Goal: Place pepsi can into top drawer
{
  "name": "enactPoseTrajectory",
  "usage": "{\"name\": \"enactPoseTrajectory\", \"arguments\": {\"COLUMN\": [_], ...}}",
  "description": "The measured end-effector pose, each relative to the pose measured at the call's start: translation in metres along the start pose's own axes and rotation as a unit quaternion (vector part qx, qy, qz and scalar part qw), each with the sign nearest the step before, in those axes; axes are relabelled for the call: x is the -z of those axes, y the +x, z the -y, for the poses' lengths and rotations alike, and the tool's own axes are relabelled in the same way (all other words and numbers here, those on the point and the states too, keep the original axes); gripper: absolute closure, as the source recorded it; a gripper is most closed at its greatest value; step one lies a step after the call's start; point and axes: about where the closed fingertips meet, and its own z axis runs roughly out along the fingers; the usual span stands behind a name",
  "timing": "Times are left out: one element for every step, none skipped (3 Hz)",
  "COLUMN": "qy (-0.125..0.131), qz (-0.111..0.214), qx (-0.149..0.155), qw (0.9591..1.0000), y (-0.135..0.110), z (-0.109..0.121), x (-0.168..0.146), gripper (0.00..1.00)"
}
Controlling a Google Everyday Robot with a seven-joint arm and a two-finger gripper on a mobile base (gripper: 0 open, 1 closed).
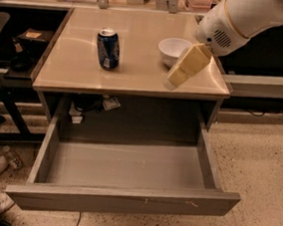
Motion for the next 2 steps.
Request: {"name": "enactPoseTrajectory", "arguments": {"qy": [-0.016, -0.046], "qz": [0.039, 0.092], "qx": [-0.009, -0.007], "qw": [0.9991, 0.9947], "y": [-0.012, -0.045], "z": [-0.004, -0.005], "x": [-0.02, -0.051], "gripper": [0.0, 0.0]}}
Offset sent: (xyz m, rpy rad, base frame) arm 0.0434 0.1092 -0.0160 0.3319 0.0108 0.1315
